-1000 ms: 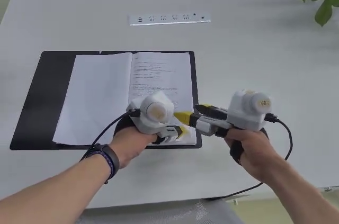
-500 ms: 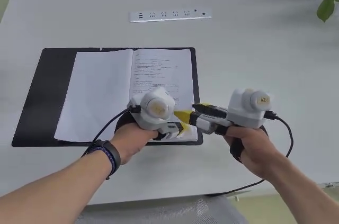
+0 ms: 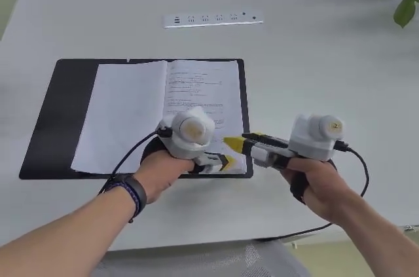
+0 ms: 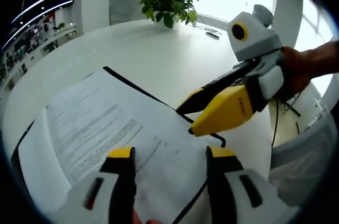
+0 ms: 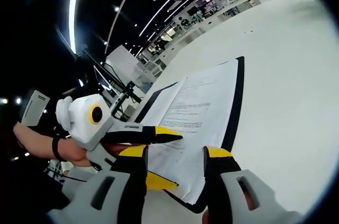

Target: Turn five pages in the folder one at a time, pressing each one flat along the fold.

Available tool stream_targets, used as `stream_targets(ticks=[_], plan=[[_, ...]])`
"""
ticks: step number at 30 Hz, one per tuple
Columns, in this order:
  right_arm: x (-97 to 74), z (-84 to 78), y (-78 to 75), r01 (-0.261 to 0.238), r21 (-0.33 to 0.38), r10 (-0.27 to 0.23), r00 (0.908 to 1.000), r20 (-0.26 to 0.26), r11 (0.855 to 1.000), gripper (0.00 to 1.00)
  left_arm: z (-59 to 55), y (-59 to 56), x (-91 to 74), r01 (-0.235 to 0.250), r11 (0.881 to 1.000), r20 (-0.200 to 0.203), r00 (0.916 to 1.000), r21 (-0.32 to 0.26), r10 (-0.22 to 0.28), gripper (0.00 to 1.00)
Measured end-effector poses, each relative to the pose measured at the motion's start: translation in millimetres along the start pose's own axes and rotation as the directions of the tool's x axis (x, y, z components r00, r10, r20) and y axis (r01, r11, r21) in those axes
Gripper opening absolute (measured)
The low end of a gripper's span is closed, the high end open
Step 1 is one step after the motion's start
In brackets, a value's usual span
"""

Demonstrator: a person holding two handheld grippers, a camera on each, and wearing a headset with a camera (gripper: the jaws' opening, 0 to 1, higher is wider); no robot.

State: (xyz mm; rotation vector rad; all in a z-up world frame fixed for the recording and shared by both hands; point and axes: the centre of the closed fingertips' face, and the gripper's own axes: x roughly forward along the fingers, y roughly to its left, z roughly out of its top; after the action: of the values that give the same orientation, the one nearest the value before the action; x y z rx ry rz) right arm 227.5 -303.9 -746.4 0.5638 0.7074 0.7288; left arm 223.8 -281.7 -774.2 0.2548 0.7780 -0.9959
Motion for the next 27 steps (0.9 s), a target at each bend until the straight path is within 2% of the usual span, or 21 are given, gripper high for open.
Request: stream_targets(ticks=[10, 15, 20, 27], plan=[[-1.9, -12.2, 4.8, -0.004, 0.041, 0.004, 1.0, -0.004, 0.999, 0.24, -6.8, 4.6, -27.1, -0.024, 0.999, 0.034, 0.9991, -0.047, 0.025, 0.57], [1.4, -8.9, 6.4, 0.016, 0.038, -0.017, 0.9997, 0.016, 0.999, 0.06, -7.4, 7.3, -40.4, -0.039, 0.997, 0.056, 0.9975, -0.065, 0.042, 0.6], [3.9, -1.2, 9.5, 0.033, 0.034, -0.035, 0.9983, 0.047, 0.999, 0.02, -7.8, 12.1, -51.8, -0.055, 0.996, 0.071, 0.9957, -0.073, 0.06, 0.6], [7.2, 3.9, 22.0, 0.022, 0.031, -0.024, 0.9976, 0.064, 0.999, 0.0, -6.2, 22.1, -75.7, -0.083, 0.992, 0.11, 0.9896, -0.092, 0.093, 0.61]])
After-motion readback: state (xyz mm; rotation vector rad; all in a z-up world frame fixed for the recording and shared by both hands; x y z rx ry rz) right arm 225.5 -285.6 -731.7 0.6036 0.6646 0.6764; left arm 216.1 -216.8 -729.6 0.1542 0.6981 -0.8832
